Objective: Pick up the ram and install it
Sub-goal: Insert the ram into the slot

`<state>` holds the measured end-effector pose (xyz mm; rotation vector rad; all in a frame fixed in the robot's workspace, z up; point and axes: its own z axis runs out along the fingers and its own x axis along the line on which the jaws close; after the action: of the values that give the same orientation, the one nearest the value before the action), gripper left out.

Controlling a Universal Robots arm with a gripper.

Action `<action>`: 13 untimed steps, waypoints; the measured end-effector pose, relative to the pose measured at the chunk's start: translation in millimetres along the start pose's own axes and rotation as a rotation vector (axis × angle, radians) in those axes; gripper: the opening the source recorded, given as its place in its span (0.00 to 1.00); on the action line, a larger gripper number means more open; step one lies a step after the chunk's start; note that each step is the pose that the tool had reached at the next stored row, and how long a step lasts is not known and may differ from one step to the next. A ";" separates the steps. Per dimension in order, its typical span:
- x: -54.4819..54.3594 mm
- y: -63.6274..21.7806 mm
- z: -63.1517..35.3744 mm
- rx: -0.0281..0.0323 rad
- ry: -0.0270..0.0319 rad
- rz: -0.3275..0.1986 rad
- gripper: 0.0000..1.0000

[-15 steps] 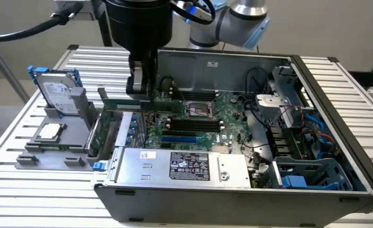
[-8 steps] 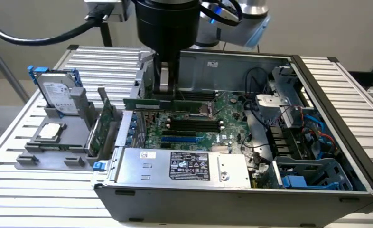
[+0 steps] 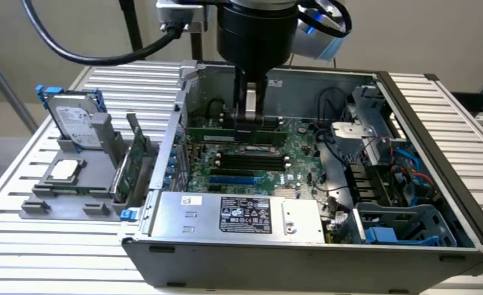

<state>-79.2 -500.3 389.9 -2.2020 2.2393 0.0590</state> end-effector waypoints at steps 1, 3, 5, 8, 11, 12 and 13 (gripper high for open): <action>-2.8 -3.7 1.1 0.0000 0.0000 0.000 0.00; -9.4 -9.4 3.4 0.0001 -0.0001 0.000 0.00; -17.8 -13.4 5.9 0.0001 0.0000 0.000 0.00; -31.2 -16.9 9.5 0.0001 -0.0001 0.000 0.00; -44.8 -19.9 13.7 0.0002 -0.0001 0.000 0.00; -49.3 -20.9 15.2 0.0001 -0.0001 0.000 0.00; -54.0 -21.9 16.9 0.0001 -0.0002 0.000 0.00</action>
<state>-56.9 -446.2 373.9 -2.2020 2.2391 0.0590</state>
